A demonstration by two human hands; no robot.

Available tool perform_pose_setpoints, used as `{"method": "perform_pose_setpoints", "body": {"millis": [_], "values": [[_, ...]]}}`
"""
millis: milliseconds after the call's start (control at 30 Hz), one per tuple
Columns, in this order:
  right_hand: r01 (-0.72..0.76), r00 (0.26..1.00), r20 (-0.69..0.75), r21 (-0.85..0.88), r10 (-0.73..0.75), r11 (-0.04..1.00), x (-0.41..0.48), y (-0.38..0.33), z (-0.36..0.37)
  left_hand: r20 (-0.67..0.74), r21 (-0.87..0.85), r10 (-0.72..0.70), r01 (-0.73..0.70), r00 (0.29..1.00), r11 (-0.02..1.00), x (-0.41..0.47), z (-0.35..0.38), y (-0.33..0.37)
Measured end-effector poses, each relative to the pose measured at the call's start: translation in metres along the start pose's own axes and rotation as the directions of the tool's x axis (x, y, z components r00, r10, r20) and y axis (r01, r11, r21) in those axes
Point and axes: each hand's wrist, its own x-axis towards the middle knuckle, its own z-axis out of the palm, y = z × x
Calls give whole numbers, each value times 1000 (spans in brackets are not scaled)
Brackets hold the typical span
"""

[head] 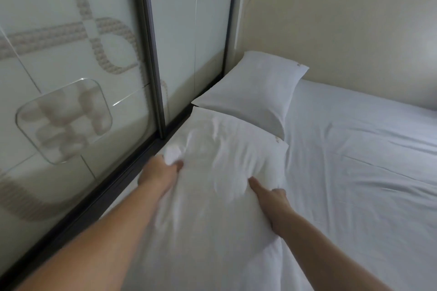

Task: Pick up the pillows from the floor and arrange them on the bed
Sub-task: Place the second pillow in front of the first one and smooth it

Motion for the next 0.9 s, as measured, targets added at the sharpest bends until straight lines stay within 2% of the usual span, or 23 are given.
{"method": "perform_pose_setpoints", "body": {"millis": [33,100,167,233,267,333,433,567,700,733,833,900], "values": [[13,1000,17,26,-13,1000,-2,-5,0,-18,22,32,-32,999,999,9,-10,1],[-5,998,66,24,4,1000,-9,-9,0,56,53,17,-20,998,998,18,-24,-16],[-115,986,117,-57,121,992,-20,0,1,224,126,-120,93,967,988,8,-34,-56],[-207,960,182,-52,213,977,-27,16,7,313,235,-269,201,911,951,-13,-41,-101],[-217,956,201,4,212,976,-32,21,13,317,282,-305,218,898,934,-21,-44,-117],[-131,982,150,106,114,986,-37,21,24,298,320,-307,208,904,924,-24,-49,-128],[17,995,98,124,-29,992,-49,4,33,246,364,-287,186,926,912,-23,-55,-118],[-31,995,93,8,30,999,-54,14,28,242,424,-255,134,936,896,-27,-60,-117],[16,995,-96,-179,-33,984,-48,12,30,111,503,-14,-44,994,863,-42,-54,-92],[6,992,-124,-178,-28,984,-48,11,31,111,493,-13,-44,994,869,-47,-53,-88],[-119,992,-51,-11,119,993,-55,41,38,167,500,-193,86,967,862,-67,-54,-110],[-168,986,30,70,166,983,-68,57,48,163,434,-253,161,954,886,-78,-61,-130]]}}
